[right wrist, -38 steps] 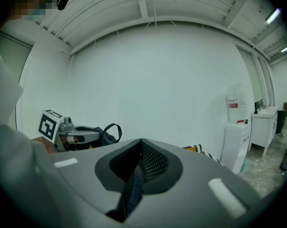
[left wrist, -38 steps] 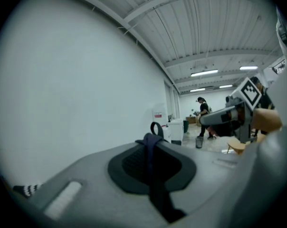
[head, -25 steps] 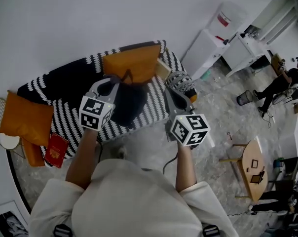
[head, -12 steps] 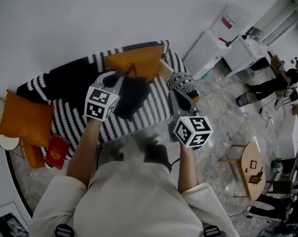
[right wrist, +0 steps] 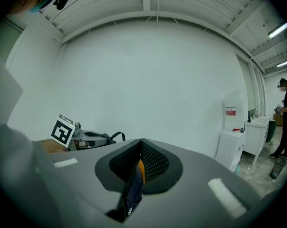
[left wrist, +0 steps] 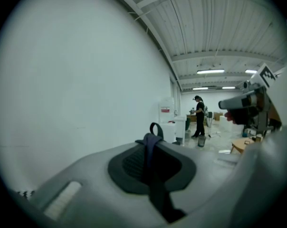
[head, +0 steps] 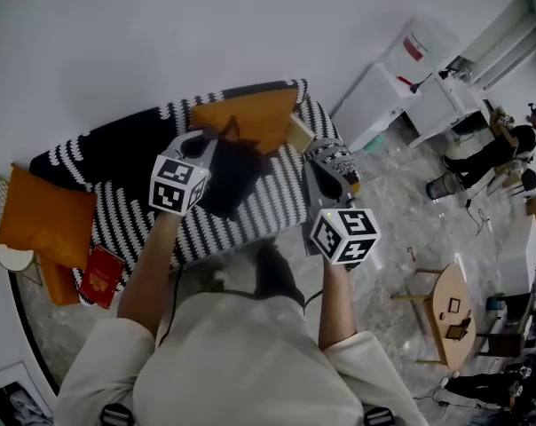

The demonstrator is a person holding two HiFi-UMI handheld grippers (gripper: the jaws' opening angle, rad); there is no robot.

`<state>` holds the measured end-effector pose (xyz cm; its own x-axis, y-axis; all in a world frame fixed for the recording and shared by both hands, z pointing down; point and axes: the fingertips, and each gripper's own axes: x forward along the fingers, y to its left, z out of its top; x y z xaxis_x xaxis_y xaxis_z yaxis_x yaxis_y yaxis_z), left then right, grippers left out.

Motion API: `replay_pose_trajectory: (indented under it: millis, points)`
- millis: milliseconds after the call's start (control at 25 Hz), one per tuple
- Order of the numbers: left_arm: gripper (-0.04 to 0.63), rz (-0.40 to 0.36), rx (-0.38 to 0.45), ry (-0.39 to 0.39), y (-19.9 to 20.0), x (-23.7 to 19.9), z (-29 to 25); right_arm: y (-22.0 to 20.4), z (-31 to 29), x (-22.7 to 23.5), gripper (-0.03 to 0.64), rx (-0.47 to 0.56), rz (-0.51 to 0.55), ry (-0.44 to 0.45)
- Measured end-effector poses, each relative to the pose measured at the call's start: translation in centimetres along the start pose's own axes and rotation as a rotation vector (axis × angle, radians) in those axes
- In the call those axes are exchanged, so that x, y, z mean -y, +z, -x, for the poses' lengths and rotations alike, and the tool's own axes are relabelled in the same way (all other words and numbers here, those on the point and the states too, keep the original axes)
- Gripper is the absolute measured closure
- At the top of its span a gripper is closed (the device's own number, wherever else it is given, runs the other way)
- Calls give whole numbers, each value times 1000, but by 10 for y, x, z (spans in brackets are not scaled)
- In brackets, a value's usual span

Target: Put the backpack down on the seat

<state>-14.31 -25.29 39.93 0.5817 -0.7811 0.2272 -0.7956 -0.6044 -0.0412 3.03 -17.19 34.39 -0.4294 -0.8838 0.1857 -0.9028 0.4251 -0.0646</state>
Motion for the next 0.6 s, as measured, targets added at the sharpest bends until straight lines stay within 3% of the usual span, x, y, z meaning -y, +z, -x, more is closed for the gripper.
replay_pose_trajectory:
  millis: [600]
  points:
    - [586, 44, -115, 9, -38, -22, -115, -30, -97, 88, 609, -97, -21, 43]
